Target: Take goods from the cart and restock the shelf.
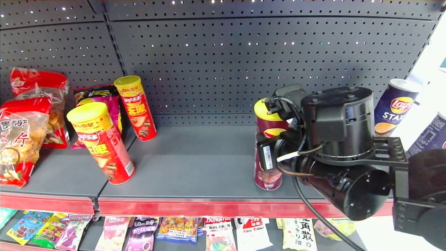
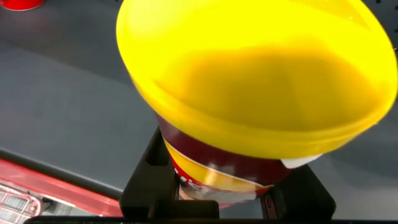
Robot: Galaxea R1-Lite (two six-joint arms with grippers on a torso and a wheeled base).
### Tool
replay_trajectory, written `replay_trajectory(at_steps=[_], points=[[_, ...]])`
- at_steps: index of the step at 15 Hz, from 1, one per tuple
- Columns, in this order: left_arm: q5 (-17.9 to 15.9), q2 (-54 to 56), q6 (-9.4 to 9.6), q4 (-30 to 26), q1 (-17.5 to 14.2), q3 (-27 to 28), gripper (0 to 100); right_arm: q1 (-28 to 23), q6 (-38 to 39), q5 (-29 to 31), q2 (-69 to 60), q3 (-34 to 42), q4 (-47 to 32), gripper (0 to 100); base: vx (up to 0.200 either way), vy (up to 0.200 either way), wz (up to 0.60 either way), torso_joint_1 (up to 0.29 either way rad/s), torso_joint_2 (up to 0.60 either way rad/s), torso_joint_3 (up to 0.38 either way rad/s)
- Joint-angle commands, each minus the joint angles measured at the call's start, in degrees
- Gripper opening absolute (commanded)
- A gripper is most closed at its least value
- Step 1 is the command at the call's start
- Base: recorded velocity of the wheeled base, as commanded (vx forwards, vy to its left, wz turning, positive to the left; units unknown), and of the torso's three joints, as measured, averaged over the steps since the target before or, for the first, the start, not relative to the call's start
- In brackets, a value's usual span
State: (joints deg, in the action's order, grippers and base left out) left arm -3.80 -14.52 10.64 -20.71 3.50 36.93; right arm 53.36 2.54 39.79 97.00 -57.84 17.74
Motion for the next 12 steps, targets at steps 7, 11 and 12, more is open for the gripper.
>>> replay_trajectory(at_steps=[7,11,12], points=[[0.0,0.1,-0.01,0.0,0.0,-0.5,0,1.2,3.3,2.6,1.7,-1.0,0.2,0,0.000,0.000,0.00,0.000,0.00,0.000],[0.0,0.3,-0.01,0.0,0.0,-0.8,0,2.5,4.3,7.3,4.7,-1.3,4.7,0,0.000,0.000,0.00,0.000,0.00,0.000],[0.0,0.4,-0.01,0.0,0.0,-0.9,0,3.0,4.1,7.9,4.9,-1.4,5.0,0,0.000,0.000,0.00,0.000,0.00,0.000]])
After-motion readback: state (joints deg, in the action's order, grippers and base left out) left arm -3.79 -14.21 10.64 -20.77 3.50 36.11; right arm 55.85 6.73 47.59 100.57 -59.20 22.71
